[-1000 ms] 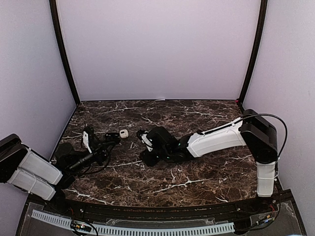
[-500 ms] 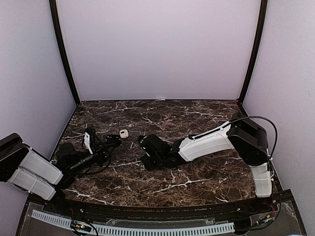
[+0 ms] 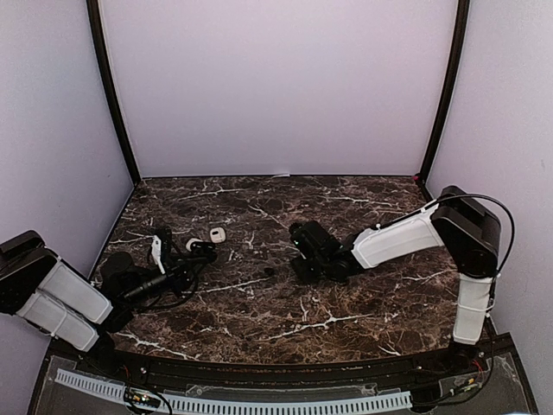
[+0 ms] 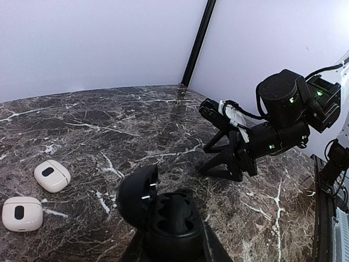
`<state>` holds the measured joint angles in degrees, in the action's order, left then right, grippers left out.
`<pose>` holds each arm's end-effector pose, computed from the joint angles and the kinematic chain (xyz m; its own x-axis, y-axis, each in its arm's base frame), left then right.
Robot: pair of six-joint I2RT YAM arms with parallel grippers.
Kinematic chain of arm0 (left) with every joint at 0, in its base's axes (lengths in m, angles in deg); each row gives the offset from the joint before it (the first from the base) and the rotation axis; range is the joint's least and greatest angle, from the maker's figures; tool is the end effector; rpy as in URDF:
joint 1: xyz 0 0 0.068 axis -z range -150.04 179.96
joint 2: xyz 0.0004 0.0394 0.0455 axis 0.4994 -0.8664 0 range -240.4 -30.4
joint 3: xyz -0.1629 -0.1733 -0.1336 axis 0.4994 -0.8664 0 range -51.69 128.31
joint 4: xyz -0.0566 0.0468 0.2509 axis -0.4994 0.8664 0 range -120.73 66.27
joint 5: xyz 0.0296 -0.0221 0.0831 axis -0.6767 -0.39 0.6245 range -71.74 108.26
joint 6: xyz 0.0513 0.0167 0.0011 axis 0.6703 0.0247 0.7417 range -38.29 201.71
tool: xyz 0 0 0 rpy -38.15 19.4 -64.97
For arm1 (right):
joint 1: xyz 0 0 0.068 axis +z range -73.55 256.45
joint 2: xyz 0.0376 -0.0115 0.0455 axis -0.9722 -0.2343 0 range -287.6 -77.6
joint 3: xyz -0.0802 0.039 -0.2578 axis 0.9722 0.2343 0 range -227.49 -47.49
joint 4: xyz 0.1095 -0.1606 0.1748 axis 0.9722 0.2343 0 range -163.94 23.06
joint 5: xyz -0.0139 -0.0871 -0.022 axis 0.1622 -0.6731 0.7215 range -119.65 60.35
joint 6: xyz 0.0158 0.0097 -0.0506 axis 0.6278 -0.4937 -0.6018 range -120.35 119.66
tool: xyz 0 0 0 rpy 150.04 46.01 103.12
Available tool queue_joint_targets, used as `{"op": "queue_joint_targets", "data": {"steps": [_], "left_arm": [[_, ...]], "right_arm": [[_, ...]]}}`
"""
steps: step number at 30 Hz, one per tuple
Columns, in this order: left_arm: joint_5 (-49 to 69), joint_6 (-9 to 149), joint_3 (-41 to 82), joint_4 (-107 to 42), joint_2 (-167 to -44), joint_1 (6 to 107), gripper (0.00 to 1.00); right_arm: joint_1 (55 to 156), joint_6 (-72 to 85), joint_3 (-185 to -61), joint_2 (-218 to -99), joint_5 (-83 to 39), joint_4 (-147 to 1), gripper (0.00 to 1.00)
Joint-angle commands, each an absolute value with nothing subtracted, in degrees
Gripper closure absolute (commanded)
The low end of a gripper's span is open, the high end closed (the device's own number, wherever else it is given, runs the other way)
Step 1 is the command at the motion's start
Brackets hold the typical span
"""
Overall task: Insert the wireless bluetooth earbuds into the charging case
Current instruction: Adjust the right earbud at the center of the board.
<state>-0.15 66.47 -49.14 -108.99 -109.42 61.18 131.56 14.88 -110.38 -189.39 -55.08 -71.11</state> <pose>0.1593 -0.1097 0.1518 -0.1746 -0.1859 -0.9669 0.7420 0.6207 -0.2533 0.2356 0.3111 0.1302 -0.5878 -0.4283 -0.6863 -0.4500 0.8781 -0.1626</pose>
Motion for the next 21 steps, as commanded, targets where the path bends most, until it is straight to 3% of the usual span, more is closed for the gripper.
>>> {"op": "queue_joint_targets", "data": {"steps": [1, 8, 21], "left_arm": [[-1.56, 66.5, -48.36, -111.5, -109.66, 60.78, 0.86], [-2.4, 66.63, -48.12, -111.59, -110.11, 60.78, 0.86], [-3.08, 66.75, -48.09, -111.12, -109.54, 60.78, 0.86]], "right_arm": [[131.24, 12.84, -107.95, -186.96, -53.34, -71.93, 0.39], [130.73, 11.39, -109.87, -185.81, -36.98, -73.72, 0.61], [130.24, 13.19, -119.47, -193.45, -34.38, -70.74, 0.65]]}}
